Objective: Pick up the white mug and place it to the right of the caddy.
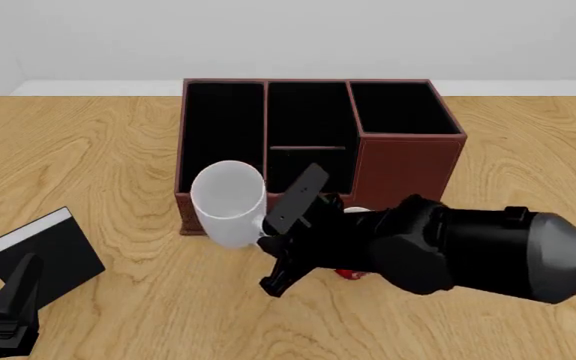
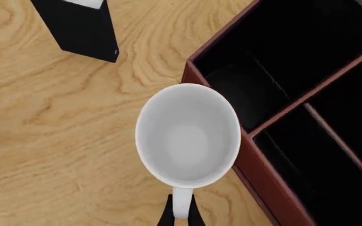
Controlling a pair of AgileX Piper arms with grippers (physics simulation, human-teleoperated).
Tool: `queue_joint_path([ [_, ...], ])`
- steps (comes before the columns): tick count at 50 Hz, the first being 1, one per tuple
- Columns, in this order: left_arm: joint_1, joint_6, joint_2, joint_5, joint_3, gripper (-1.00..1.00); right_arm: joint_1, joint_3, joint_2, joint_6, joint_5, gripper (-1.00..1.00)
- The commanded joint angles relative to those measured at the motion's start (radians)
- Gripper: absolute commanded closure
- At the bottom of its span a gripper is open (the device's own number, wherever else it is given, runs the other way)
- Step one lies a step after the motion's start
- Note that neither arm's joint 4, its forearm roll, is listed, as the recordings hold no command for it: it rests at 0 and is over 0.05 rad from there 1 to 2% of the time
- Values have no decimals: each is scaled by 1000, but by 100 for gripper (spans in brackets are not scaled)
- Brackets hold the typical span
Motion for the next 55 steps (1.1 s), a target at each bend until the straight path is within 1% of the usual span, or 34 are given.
queue_joint_path([
  [1,0,0,0,0,0,-100,-23,15,-94,-27,30,100],
  [9,0,0,0,0,0,-100,-30,23,-140,-43,46,100],
  [25,0,0,0,0,0,-100,-73,41,-288,-82,109,100],
  [35,0,0,0,0,0,-100,-108,41,-426,-109,178,100],
  [42,0,0,0,0,0,-100,-150,57,-504,-122,211,100],
  [48,0,0,0,0,0,-100,-173,48,-571,-129,256,100],
  [49,0,0,0,0,0,-100,-186,53,-588,-137,262,100],
  [55,0,0,0,0,0,-100,-218,47,-645,-135,302,100],
])
